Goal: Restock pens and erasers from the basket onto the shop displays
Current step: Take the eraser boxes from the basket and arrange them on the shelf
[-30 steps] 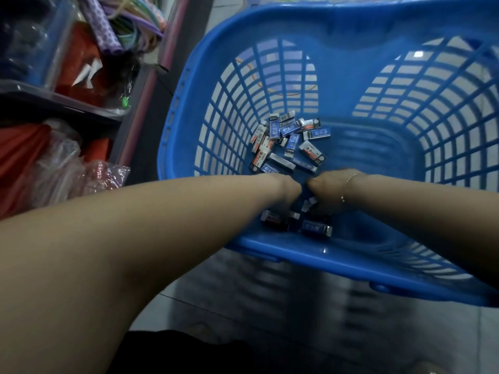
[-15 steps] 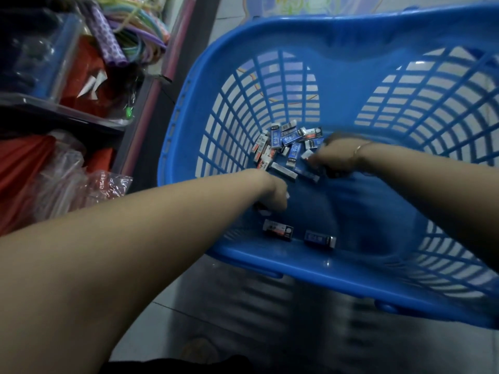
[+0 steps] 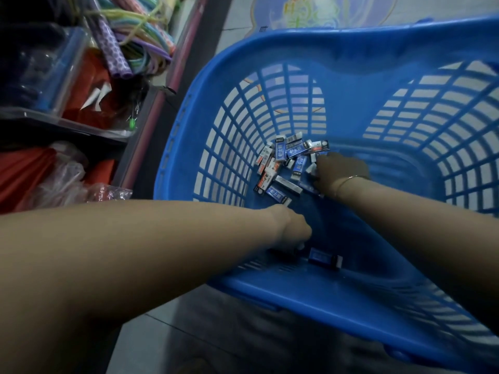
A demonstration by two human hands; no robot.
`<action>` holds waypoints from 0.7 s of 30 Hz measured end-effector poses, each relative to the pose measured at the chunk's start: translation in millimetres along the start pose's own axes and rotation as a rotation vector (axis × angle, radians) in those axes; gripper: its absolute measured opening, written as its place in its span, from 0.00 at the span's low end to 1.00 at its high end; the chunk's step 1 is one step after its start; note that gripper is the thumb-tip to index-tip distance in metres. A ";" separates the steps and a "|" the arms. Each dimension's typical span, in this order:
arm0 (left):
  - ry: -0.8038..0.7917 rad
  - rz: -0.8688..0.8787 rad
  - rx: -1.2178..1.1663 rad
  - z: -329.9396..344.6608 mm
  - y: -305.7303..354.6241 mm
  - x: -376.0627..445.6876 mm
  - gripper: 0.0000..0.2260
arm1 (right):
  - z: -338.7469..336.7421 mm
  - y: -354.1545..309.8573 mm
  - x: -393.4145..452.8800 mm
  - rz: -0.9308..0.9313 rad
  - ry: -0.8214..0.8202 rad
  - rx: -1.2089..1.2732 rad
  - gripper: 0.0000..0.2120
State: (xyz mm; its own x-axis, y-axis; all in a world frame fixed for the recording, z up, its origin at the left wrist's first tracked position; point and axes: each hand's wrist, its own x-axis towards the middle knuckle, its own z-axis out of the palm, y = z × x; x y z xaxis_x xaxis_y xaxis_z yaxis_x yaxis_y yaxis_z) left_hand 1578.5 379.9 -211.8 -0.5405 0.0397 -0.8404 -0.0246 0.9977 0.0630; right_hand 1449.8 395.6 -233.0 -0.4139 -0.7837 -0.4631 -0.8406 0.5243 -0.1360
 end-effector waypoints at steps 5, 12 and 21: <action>-0.071 -0.045 -0.193 -3.6 -2.2 -2.4 0.14 | -15.1 1.5 2.8 -0.103 0.023 -0.040 0.10; 0.180 -0.261 -0.400 -26.1 -32.1 -18.8 0.14 | -27.5 22.0 13.9 -0.169 0.222 0.173 0.15; 0.360 -0.743 -0.686 -39.1 -85.2 -24.7 0.05 | -13.7 17.2 22.1 -0.209 0.274 -0.116 0.15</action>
State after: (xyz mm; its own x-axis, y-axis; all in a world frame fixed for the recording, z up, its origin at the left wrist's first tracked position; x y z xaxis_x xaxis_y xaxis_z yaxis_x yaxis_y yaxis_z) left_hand 1561.1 291.8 -175.4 -0.4089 -0.6945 -0.5920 -0.8558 0.5170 -0.0153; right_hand 1421.4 382.6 -233.5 -0.2942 -0.9384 -0.1813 -0.9444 0.3145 -0.0954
